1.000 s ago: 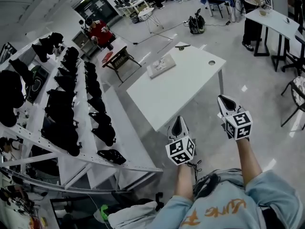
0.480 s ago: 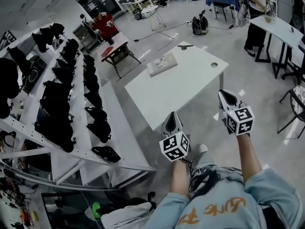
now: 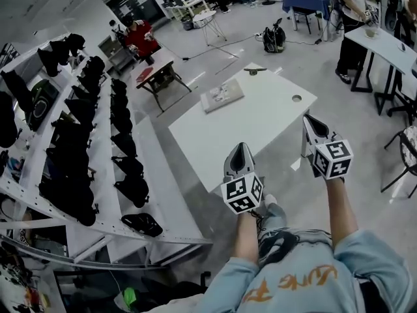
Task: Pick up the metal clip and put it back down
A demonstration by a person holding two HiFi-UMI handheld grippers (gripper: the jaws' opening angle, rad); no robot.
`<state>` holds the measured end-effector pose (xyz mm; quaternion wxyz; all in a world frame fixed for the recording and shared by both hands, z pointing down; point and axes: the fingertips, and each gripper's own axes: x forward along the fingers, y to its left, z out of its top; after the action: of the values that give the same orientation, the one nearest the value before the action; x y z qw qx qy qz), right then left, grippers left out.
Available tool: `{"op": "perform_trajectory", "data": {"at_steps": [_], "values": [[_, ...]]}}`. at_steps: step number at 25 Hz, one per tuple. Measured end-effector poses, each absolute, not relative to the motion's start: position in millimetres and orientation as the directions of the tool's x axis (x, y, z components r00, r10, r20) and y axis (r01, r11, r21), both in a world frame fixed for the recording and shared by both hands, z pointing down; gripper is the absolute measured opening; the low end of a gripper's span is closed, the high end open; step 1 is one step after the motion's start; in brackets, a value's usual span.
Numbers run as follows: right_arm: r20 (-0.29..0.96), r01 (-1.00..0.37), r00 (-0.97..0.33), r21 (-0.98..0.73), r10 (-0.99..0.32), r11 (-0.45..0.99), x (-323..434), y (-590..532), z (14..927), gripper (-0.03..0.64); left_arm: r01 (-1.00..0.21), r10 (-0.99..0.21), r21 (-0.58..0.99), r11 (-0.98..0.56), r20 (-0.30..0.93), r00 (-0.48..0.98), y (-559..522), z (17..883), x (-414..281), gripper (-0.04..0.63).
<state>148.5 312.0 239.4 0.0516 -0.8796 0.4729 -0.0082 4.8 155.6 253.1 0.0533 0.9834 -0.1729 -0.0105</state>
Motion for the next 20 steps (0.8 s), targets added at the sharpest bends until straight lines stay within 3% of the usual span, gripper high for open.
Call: {"op": "perform_trajectory", "data": {"at_steps": [9, 20], "values": [[0.028, -0.829, 0.543, -0.139, -0.839, -0.541, 207, 234, 267, 0.034, -0.342, -0.338, 0.135, -0.930, 0.049, 0.940, 81, 269, 66, 0.009], [0.191, -0.843, 0.507, -0.097, -0.841, -0.530, 283, 117, 316, 0.034, -0.331, -0.296, 0.255, -0.909, 0.165, 0.941, -13, 324, 165, 0.009]]}}
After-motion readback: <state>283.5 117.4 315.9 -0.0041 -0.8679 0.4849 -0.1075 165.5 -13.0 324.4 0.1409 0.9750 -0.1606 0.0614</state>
